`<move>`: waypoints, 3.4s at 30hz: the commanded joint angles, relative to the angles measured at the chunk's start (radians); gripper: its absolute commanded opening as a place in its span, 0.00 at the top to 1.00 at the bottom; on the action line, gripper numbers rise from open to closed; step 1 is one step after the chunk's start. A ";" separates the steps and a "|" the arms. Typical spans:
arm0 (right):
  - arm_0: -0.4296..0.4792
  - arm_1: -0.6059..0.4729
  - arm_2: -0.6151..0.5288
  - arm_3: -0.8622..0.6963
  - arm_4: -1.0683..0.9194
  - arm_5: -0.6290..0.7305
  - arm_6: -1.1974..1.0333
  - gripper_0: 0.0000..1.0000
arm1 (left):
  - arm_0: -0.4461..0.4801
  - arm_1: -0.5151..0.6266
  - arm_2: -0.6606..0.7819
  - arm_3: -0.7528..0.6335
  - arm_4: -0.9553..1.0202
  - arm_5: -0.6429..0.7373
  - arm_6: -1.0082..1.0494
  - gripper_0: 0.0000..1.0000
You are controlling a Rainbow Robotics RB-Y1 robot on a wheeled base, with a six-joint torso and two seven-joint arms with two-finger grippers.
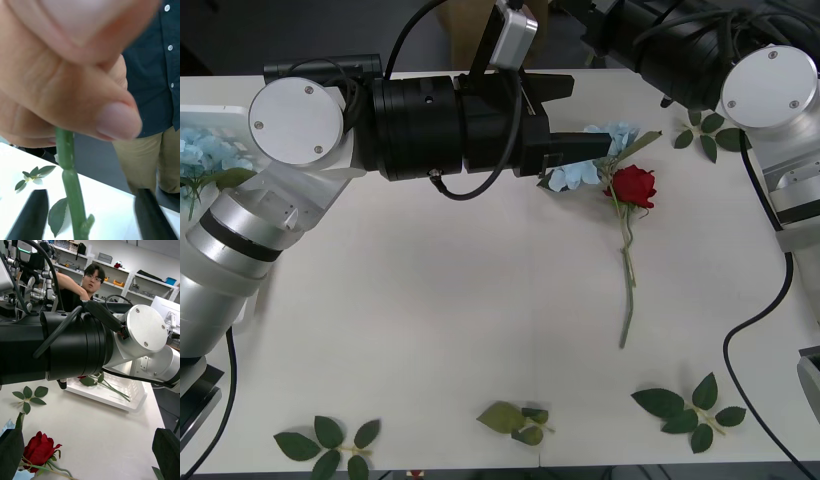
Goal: Place the red flowers into the right box and the blue flowers into the left box. If a person shows an open palm, hand one flower to the person first, then continue sorting.
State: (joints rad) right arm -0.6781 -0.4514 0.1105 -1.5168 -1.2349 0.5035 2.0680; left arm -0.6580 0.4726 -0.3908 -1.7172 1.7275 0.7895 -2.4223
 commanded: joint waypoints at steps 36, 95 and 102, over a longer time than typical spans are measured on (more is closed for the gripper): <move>0.393 -0.303 0.001 -0.051 0.144 0.451 -0.508 0.09 | 0.186 0.244 0.001 -0.035 -0.022 0.030 -0.283 0.00; 0.170 -0.023 0.261 0.099 0.884 0.397 -0.930 0.08 | 0.466 0.004 0.576 -0.032 -0.256 0.656 -0.283 0.00; 0.170 -0.021 0.284 0.136 0.907 0.397 -0.928 0.08 | 0.466 0.004 0.576 -0.032 -0.256 0.656 -0.283 0.00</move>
State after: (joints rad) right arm -0.4718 -0.4939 0.3763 -1.3926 -0.3402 0.9045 1.1674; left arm -0.2133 0.4901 0.2008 -1.7210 1.4711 1.4560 -2.7617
